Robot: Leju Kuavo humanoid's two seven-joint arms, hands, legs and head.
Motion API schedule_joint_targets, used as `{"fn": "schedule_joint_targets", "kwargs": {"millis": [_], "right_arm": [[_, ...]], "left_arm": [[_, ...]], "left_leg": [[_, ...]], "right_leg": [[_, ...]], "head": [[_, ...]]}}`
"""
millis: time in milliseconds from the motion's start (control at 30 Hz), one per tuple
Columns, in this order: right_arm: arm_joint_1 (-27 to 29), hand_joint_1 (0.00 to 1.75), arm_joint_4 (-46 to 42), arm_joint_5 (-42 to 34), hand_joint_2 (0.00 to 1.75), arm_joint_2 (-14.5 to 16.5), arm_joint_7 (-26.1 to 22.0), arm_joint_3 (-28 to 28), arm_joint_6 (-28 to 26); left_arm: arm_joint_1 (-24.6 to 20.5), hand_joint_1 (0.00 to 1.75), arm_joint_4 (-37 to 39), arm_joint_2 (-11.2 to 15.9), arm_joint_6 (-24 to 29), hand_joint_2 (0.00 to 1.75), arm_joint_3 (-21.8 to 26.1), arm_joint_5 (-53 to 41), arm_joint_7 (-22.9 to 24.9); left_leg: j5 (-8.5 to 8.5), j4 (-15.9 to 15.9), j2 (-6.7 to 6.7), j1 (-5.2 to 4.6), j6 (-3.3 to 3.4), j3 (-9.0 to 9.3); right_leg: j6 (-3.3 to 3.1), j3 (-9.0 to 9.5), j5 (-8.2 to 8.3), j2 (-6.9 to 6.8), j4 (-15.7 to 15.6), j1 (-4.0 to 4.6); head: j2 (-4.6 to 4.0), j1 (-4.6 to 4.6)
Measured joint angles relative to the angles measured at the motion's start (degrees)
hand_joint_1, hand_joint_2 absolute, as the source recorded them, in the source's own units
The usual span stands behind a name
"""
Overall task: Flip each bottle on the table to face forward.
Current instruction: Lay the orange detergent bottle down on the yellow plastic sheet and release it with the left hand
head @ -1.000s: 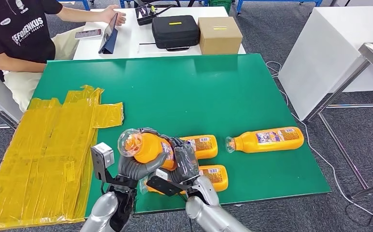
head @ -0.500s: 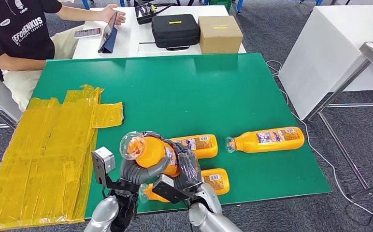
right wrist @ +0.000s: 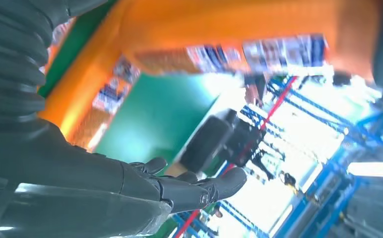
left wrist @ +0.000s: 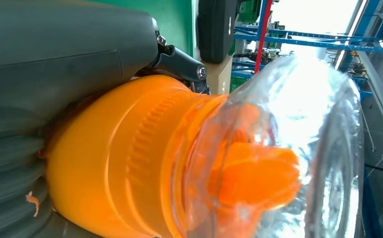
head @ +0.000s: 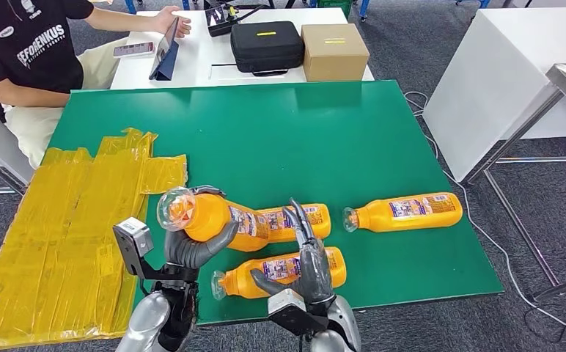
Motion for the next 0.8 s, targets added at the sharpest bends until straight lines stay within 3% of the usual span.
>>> {"fn": "schedule_joint_targets", "kwargs": {"millis": [600, 667, 800], "right_arm": [[4.75, 0.00, -13.56, 2.63, 1.75, -0.26, 1.66, -7.55, -0.26], [5.20, 0.00, -14.30, 3.43, 1.75, 0.01, 1.72, -8.33, -0.39], [6.45, 0.00, -17.42, 6.95, 1.75, 0.92, 2.99, -11.30, -0.14]], "left_arm": [[-0.15, 1.75, -2.34, 0.00, 5.43, 1.75, 0.08, -3.43, -1.43], [-0.15, 1.75, -2.75, 0.00, 9.34, 1.75, 0.09, -8.56, -2.91], [-0.26, 1.75, -4.85, -0.01, 23.37, 1.75, -0.11, -30.85, -4.57]], "left_leg": [[0.00, 0.00, 0.00, 0.00, 0.00, 0.00], [0.00, 0.00, 0.00, 0.00, 0.00, 0.00], [0.00, 0.01, 0.00, 0.00, 0.00, 0.00]], "right_leg": [[0.00, -0.02, 0.00, 0.00, 0.02, 0.01], [0.00, -0.03, 0.00, 0.00, 0.02, 0.01], [0.00, -0.03, 0.00, 0.00, 0.02, 0.01]], "head": [[0.01, -0.01], [0.01, -0.01], [0.01, -0.01]]}}
